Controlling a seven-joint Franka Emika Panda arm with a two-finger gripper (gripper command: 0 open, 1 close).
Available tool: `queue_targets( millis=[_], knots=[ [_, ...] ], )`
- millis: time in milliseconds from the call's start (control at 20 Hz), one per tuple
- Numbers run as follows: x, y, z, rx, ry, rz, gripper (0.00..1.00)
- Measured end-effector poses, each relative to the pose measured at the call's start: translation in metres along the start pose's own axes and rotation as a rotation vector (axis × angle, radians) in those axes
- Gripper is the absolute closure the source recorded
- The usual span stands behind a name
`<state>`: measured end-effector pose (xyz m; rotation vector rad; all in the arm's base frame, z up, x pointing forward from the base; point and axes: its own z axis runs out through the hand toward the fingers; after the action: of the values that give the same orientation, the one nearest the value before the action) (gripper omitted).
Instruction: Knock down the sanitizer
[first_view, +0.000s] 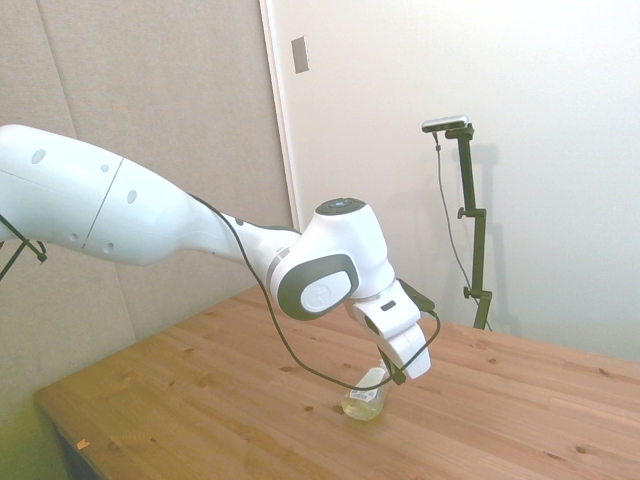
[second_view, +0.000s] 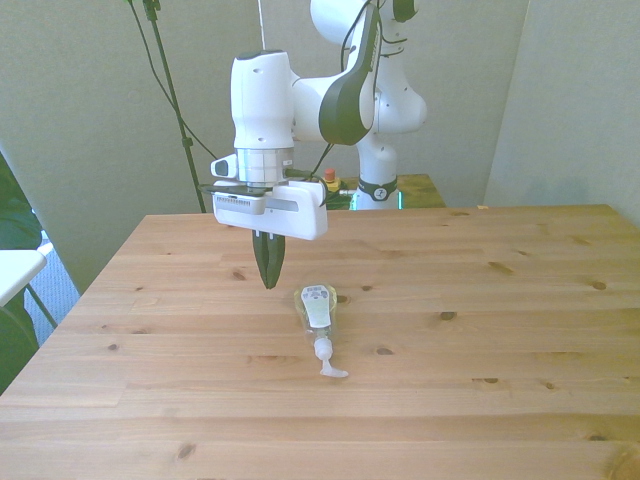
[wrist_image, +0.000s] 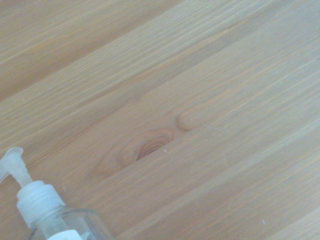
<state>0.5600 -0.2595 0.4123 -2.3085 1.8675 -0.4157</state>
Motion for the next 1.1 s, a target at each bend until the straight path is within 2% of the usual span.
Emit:
queue_targets(
  millis=[400, 1100],
  knots=[
    [-0.009, -0.001, -0.008, 0.009, -0.016, -0.029, 0.0],
    [-0.076, 0.014, -0.031, 0.012, -0.078, -0.121, 0.0]
  ],
)
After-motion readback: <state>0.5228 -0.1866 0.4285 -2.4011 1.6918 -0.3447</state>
